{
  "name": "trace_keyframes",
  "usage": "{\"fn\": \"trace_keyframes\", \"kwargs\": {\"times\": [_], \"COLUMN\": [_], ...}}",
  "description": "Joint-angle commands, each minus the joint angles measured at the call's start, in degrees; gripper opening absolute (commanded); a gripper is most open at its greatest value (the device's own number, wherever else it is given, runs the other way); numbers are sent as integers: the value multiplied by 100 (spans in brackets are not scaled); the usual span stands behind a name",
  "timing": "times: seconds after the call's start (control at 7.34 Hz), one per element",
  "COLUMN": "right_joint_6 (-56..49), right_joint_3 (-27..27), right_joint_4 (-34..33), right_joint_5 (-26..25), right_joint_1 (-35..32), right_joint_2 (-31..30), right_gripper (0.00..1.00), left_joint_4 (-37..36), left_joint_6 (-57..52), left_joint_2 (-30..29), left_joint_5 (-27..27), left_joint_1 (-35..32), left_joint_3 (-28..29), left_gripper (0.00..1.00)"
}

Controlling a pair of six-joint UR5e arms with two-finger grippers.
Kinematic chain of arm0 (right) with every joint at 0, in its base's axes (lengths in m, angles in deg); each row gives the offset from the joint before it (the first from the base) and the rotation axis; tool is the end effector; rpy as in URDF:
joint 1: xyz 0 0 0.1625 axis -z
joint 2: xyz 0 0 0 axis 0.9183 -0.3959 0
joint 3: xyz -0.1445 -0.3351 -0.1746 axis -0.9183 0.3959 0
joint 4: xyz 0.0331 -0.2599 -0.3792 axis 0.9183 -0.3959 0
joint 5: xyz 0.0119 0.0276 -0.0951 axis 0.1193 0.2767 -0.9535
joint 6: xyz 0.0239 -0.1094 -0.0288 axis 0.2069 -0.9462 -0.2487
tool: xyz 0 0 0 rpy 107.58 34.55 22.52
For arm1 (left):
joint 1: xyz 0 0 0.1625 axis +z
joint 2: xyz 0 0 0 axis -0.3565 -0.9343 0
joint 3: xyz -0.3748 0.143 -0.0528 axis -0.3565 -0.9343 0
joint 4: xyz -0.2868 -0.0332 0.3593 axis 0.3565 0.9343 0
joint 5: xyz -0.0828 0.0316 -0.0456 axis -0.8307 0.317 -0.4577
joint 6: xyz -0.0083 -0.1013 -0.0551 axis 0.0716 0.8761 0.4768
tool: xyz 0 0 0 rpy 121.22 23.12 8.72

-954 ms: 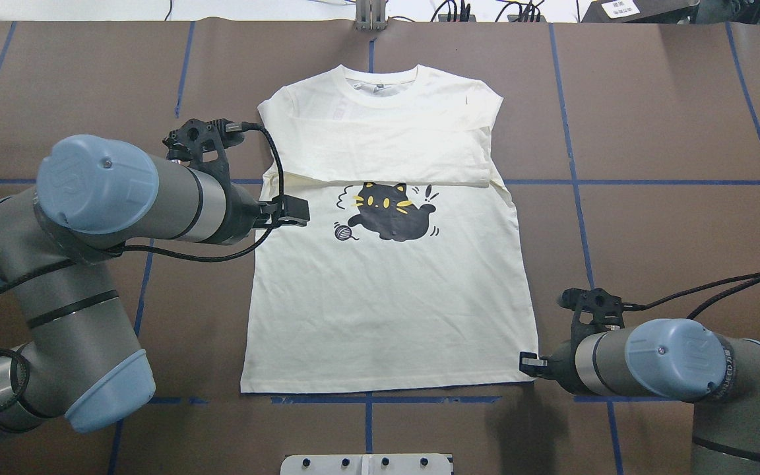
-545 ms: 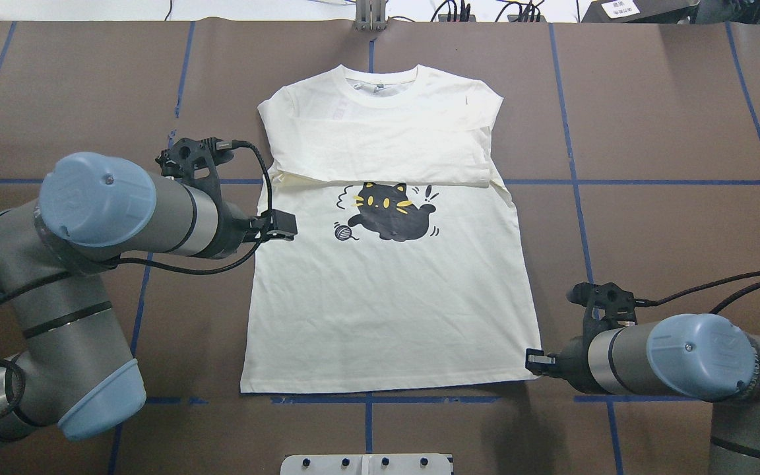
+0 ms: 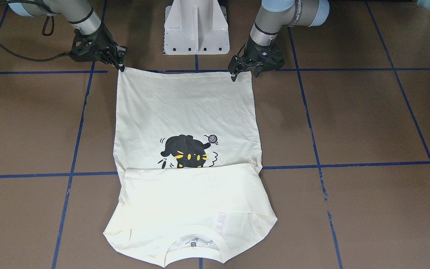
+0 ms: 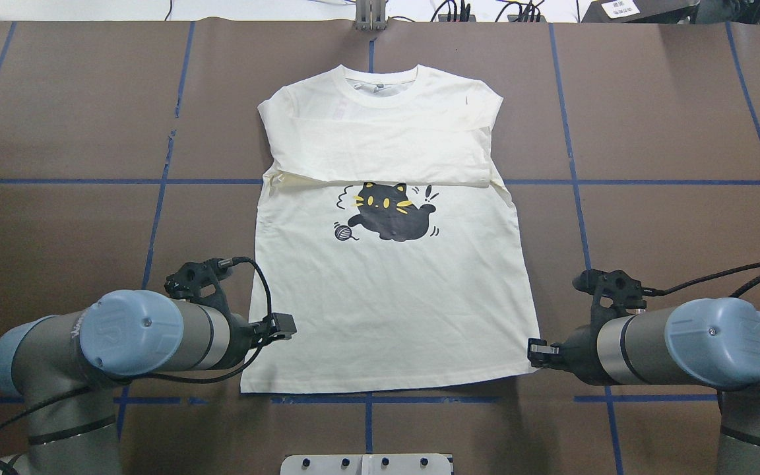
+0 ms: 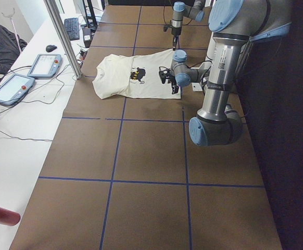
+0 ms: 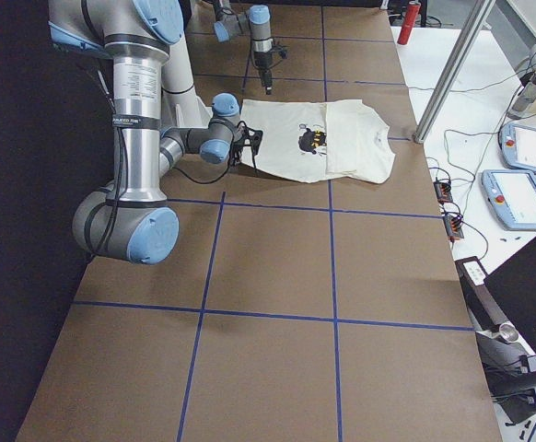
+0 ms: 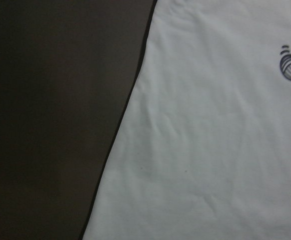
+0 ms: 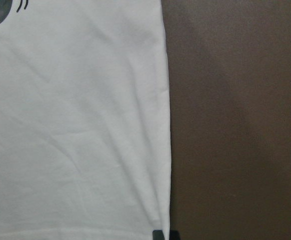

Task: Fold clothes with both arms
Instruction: 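Grasp both hem corners nearest the robot with both grippers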

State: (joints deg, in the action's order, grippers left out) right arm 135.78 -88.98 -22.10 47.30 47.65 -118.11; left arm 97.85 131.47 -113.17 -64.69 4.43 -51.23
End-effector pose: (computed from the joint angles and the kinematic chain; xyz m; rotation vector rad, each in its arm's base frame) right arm -0.4498 -0.2687 0.3247 -0.0410 -1.0004 0.1903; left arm 0.5453 -0.2851 0.2590 -0.0556 0.9696 -0.3555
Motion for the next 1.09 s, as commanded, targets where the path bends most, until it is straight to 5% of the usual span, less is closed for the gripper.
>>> {"fn": "trace_keyframes", "kwargs": {"times": [0.0,0.41,0.95], "right_joint_6": [0,0,-26], "right_joint_3": [-11,-29,-82], "right_joint_4": [1,10,10], "right_joint_5": [17,17,578], "right_joint_1": [-13,-30,-425], "right_joint_2": [43,61,43], "right_gripper": [0,0,0], "left_joint_4": [-18,-71,-62], "left_joint_6": [56,55,55], "left_joint_2": [109,206,197], "left_joint_5": [158,150,141], "left_joint_1": [160,248,292], "left_joint_3": [135,118,136], "left_gripper": [97,90,55]}}
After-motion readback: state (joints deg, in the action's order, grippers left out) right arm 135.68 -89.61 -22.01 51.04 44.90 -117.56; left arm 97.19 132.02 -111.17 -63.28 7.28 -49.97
